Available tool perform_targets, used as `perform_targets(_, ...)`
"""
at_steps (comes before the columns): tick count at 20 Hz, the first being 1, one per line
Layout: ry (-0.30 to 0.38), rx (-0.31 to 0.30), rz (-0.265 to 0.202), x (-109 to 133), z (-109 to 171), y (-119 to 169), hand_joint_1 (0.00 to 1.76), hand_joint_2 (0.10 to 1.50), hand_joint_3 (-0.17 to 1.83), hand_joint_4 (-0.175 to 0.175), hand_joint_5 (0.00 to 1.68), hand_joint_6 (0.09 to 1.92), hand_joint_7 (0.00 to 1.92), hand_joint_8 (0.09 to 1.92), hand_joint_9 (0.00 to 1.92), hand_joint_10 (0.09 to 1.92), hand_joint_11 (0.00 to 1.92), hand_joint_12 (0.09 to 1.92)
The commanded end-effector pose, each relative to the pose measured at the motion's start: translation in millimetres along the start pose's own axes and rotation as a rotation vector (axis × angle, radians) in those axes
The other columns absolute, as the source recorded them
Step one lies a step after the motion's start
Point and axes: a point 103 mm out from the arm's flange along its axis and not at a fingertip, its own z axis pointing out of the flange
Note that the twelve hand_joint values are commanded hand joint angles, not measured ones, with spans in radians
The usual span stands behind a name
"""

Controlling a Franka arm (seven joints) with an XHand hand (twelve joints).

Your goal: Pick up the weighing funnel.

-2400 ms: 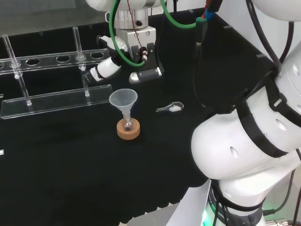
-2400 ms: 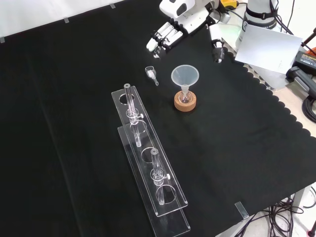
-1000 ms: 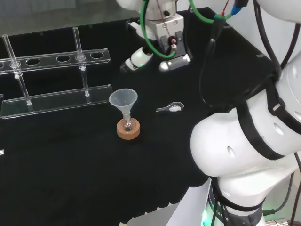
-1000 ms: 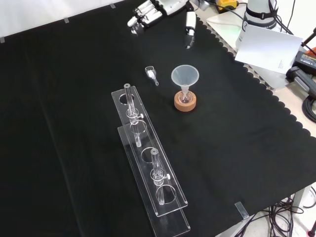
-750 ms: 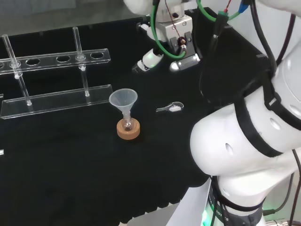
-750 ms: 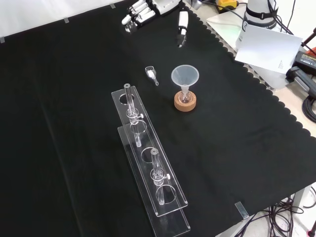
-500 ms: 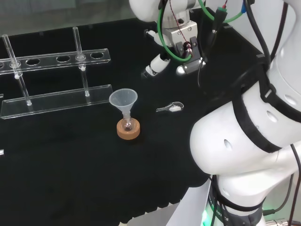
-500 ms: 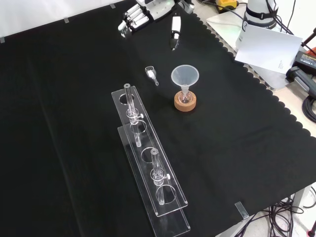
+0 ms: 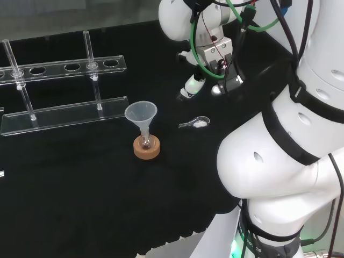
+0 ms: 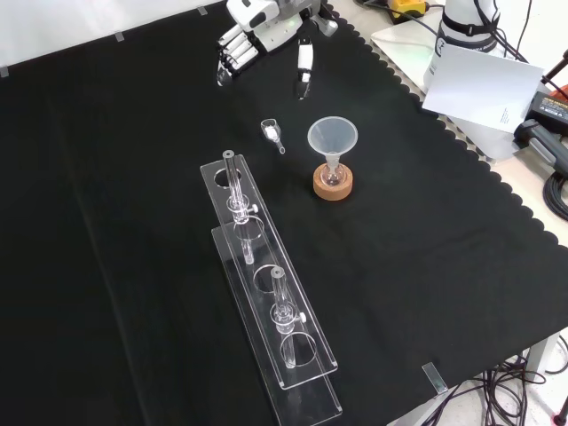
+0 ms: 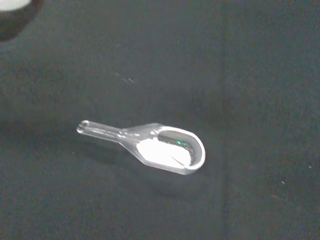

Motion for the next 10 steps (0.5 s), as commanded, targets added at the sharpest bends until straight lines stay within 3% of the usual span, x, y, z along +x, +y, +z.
perform_targets(1,0.007,0.014,0.014,-16.1,9.7,-10.8,0.71,0.61,0.11,-0.006,0.26,0.09,0.28,0.55,0.28,0.69,0.02,1.5)
perform_targets(6,0.037,0.042,0.032,-28.7,34.6,-24.6,0.74,0.56,0.24,0.004,0.39,0.09,0.4,0.52,0.37,0.63,0.06,1.48)
perform_targets(10,0.048,0.057,0.015,-24.1,54.4,-23.3,0.76,0.47,0.45,0.002,0.4,0.09,0.42,0.5,0.41,0.61,0.09,1.47)
